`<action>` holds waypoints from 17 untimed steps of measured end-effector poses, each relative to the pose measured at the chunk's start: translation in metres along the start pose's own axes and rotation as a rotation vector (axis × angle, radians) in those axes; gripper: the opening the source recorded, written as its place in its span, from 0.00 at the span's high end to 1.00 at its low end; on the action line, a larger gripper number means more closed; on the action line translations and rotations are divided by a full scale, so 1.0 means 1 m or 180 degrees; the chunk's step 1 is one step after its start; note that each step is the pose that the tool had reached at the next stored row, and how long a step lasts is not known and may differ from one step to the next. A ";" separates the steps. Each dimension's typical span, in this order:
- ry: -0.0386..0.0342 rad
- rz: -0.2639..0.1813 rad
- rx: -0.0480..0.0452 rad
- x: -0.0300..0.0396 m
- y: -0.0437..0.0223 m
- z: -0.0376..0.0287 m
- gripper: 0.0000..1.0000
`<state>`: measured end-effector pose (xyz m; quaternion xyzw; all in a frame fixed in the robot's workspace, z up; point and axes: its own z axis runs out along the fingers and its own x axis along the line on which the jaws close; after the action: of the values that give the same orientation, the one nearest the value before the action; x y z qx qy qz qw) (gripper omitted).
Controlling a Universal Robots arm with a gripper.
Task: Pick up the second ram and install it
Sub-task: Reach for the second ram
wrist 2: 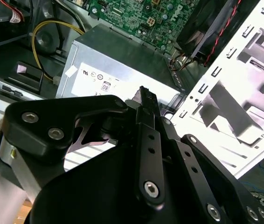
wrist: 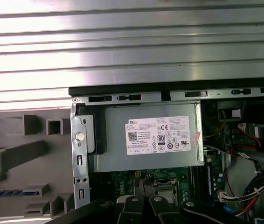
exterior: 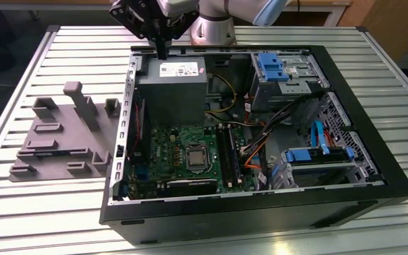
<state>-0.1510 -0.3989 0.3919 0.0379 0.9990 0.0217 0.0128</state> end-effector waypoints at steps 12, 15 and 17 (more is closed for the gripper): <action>0.0000 0.0000 0.0000 0.0026 -0.0002 0.0001 0.89; 0.0000 0.0000 0.0000 0.0027 -0.0002 0.0001 0.89; 0.0000 0.0000 0.0000 0.0028 -0.0002 0.0001 0.89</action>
<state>-0.1539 -0.3989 0.3917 0.0379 0.9990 0.0217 0.0128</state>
